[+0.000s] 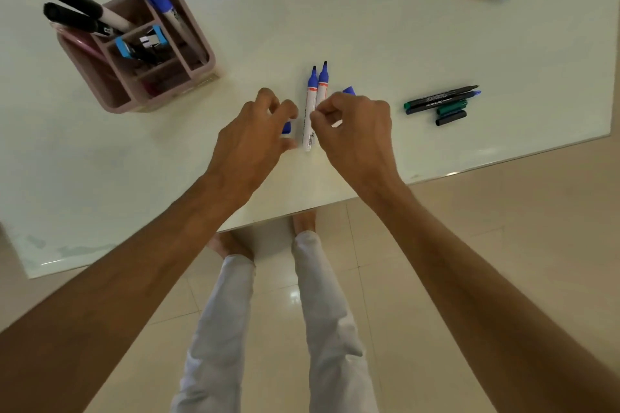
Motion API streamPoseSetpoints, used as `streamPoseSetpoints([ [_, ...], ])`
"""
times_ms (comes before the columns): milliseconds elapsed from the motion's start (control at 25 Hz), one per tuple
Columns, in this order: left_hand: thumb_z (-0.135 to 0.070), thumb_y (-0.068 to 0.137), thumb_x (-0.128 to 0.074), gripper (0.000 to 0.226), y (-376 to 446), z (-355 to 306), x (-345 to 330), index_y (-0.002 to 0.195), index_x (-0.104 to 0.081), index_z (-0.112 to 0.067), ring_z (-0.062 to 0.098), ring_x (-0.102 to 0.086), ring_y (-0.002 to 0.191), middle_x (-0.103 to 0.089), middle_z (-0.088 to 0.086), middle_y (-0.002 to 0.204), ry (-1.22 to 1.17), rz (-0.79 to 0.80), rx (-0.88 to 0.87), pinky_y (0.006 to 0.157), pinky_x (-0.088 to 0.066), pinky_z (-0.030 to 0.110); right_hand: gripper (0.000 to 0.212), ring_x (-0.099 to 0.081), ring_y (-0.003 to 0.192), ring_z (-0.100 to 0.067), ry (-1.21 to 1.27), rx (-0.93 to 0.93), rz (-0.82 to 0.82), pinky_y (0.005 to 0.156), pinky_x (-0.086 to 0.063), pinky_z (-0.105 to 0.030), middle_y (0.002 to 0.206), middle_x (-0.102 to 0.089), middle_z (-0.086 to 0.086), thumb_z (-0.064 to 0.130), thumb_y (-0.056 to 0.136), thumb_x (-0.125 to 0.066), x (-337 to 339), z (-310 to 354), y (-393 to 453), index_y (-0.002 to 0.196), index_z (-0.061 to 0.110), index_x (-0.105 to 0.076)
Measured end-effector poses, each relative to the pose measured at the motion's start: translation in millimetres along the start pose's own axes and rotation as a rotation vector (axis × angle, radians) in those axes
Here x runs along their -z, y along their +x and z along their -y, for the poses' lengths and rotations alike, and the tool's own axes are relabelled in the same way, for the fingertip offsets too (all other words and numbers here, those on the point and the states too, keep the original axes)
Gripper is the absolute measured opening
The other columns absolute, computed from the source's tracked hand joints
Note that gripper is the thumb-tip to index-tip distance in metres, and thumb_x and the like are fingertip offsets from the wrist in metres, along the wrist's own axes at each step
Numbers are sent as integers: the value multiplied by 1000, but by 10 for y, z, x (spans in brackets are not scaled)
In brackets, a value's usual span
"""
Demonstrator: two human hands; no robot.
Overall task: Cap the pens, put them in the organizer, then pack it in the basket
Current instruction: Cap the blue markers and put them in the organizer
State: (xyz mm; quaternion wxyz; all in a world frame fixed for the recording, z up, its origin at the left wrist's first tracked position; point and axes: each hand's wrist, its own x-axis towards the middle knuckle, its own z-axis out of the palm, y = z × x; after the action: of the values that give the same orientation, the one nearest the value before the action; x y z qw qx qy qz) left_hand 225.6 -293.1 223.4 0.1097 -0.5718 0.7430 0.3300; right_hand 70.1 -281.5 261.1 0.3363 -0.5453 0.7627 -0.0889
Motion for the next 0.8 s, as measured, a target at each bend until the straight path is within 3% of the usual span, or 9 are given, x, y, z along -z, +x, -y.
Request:
streamPoseSetpoints([
  [120,-28,106,-61,35,22,66,42,138,-55,-14,27,-65,106,-56,14,137,-75,-35,53,92,-51,32,24,-70,85,-16,-52,12,-43,73,-44,-15,107,-76,-4,27,100,-67,-187,125,187,115,10,-74],
  [240,-30,111,-52,31,-99,278,126,137,-55,-14,20,-58,96,-60,14,130,-138,-124,99,87,-46,29,22,-60,79,-19,-125,-20,-15,68,-46,-24,107,-66,-8,18,97,-66,-287,214,258,117,8,-63],
  [360,-28,111,-52,24,-278,438,239,125,-64,-12,18,-66,91,-69,10,114,-284,-240,37,85,-56,30,29,-64,79,-23,-221,-17,20,65,-58,-35,101,-62,-9,8,95,-63,-368,329,257,122,8,-53],
  [480,-29,106,-62,17,-467,533,326,117,-70,-20,5,-75,87,-76,-6,103,-597,-330,225,76,-52,7,39,-67,78,-20,-200,-66,41,62,-58,-33,93,-61,-1,12,92,-69,-385,477,246,126,14,-50],
  [520,-30,103,-67,16,-499,543,341,116,-72,-23,4,-77,88,-77,-8,103,-732,-322,337,76,-52,7,38,-66,76,-18,-153,-80,53,63,-57,-32,92,-62,2,17,91,-71,-367,528,208,124,16,-52],
  [680,-13,98,-74,21,-618,564,401,119,-72,-11,17,-82,96,-78,9,113,-1538,-263,677,94,-63,28,20,-69,73,-18,208,-118,164,71,-63,-36,89,-70,-1,30,98,-65,-310,638,-280,112,16,-68],
  [800,-9,98,-72,20,-749,562,402,118,-71,-7,24,-82,95,-79,14,113,-1731,-253,694,84,-65,29,26,-68,77,-24,243,-48,256,74,-61,-44,94,-73,-8,26,106,-57,-328,616,-715,122,13,-72],
])
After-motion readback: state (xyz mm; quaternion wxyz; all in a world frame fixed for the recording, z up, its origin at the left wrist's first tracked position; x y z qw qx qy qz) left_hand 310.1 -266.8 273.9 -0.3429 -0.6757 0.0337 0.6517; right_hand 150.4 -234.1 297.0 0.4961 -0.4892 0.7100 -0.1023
